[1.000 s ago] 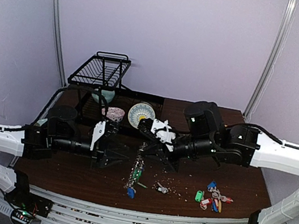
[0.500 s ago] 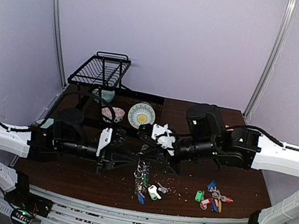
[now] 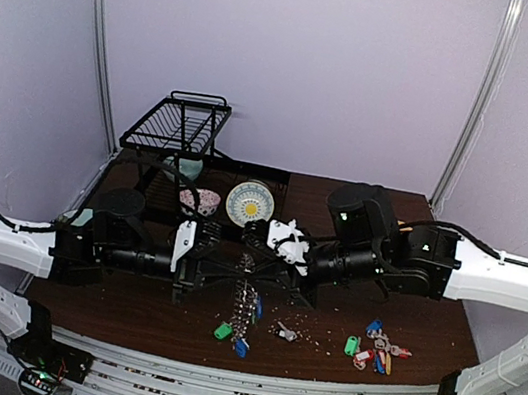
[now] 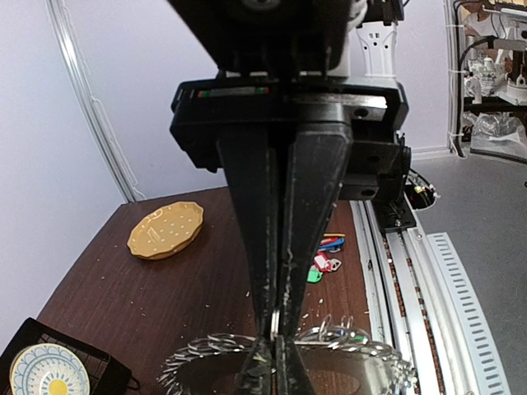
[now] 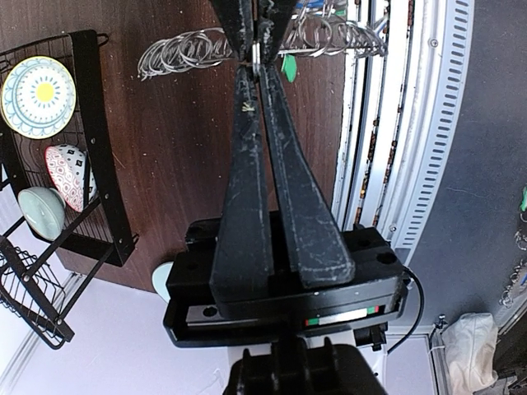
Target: Put the keys on the keyring
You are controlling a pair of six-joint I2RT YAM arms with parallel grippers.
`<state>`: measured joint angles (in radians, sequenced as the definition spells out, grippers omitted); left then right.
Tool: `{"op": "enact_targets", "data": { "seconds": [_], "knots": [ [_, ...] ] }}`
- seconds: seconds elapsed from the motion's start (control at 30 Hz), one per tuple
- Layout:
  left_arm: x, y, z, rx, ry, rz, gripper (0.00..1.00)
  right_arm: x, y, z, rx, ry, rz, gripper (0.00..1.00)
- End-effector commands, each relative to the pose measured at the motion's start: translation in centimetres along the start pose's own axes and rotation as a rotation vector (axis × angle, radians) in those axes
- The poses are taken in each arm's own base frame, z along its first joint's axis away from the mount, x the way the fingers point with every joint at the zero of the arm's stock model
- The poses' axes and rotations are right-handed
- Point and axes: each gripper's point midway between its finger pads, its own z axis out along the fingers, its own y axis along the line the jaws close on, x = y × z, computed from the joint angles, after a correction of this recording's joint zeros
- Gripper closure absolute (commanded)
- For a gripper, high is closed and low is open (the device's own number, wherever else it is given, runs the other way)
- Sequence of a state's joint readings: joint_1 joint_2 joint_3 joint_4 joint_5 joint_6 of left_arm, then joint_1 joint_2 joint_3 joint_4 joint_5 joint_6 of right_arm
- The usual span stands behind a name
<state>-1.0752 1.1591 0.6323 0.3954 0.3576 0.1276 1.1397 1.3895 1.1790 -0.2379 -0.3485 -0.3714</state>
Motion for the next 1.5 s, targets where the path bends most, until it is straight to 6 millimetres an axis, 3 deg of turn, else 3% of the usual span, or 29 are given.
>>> {"op": "enact_targets", "data": {
  "seconds": [0.0,0.13,0.3,0.4,0.77,0.93,1.17,1.47],
  "knots": [
    [-1.1,0.5,0.4,-0.017,-0.027,0.03,0.89,-3.2,0.0,-1.4,0.013,-0.106,-0.046,1.0],
    [-0.4,0.8,0.7,-0.025,0.013,0.019,0.88,-3.3,0.0,-1.5,0.015,-0.109,-0.048,1.0],
    [-1.3,0.9,0.7,-0.039,-0.024,0.023,0.96,-3.2,0.0,-1.4,0.014,-0.105,-0.045,1.0],
    [-1.9,0.5,0.6,-0.02,-0.052,0.025,0.88,-3.1,0.0,-1.5,0.017,-0.103,-0.045,1.0],
    [-3.0,-0.3,0.5,0.007,-0.103,0.048,0.9,-3.0,0.0,-1.4,0.021,-0.096,-0.045,1.0],
    [-3.3,-0.5,0.2,0.011,-0.122,0.056,0.82,-2.8,-0.2,-1.4,0.031,-0.088,-0.045,1.0],
    [-3.2,-0.6,-0.1,0.013,-0.126,0.06,0.84,-2.9,-0.2,-1.4,0.031,-0.091,-0.046,1.0],
    [-3.0,-1.0,-0.5,0.024,-0.128,0.074,0.75,-2.8,-0.4,-1.4,0.04,-0.088,-0.044,1.0]
  ]
}}
